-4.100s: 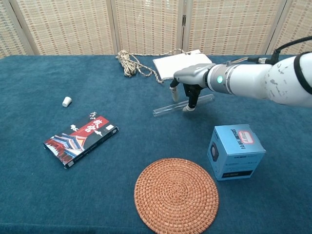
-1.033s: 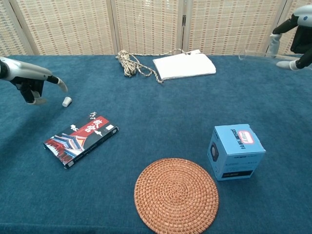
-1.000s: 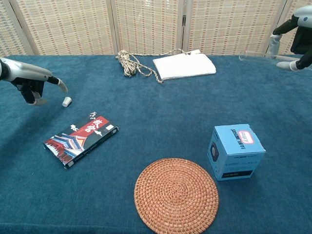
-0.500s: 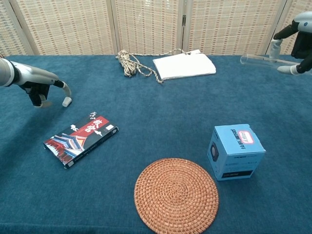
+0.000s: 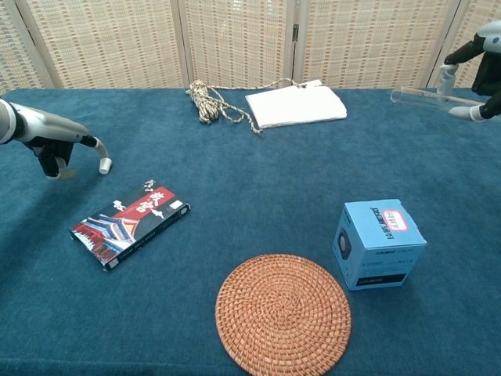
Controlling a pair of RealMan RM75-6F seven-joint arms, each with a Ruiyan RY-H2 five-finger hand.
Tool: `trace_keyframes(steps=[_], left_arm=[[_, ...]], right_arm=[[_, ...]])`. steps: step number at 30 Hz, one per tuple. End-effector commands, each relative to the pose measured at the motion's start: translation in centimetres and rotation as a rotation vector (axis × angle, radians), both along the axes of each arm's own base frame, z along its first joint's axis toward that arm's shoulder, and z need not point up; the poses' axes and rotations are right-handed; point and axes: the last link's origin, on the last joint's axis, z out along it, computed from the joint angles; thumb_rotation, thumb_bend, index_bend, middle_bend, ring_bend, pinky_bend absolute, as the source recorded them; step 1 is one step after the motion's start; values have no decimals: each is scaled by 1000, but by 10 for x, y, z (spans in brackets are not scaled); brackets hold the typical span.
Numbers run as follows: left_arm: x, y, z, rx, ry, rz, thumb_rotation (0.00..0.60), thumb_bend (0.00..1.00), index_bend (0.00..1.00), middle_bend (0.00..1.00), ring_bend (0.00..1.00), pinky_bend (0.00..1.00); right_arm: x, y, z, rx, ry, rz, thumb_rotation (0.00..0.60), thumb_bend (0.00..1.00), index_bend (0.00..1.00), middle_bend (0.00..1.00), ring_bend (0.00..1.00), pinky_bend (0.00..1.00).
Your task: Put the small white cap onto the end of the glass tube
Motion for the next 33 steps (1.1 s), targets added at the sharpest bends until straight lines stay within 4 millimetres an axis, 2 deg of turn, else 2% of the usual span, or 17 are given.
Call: trace_keyframes(steps=[1, 8, 18, 28, 32, 33], left_arm=[[1, -4, 4, 0, 2, -7, 600, 503, 134, 945, 950, 966], [5, -16, 11, -4, 6, -32, 600, 502, 137, 945, 949, 966], [15, -31, 10, -24, 12, -71, 600, 502, 143, 944, 946, 966], [23, -30, 22, 28, 13, -113, 600, 499, 117, 935, 931, 965], [27, -26, 30, 85, -18, -133, 600, 492, 114, 874, 866, 926], [28, -24, 32, 109, -32, -144, 600, 484, 114, 810, 805, 872]], right_arm=[[-1, 0, 1, -4, -2, -2, 600, 573, 858, 1000, 1000, 1000], [0, 0, 2, -8, -4, 2, 600, 573, 858, 1000, 1000, 1000], [0, 3, 4, -11, -10, 1, 600, 574, 857, 1000, 1000, 1000], [-1, 4, 6, -17, -17, -1, 600, 573, 858, 1000, 1000, 1000], [0, 4, 8, -20, -21, 0, 600, 573, 857, 1000, 1000, 1000], [0, 5, 8, -21, -22, 1, 600, 573, 857, 1000, 1000, 1000]])
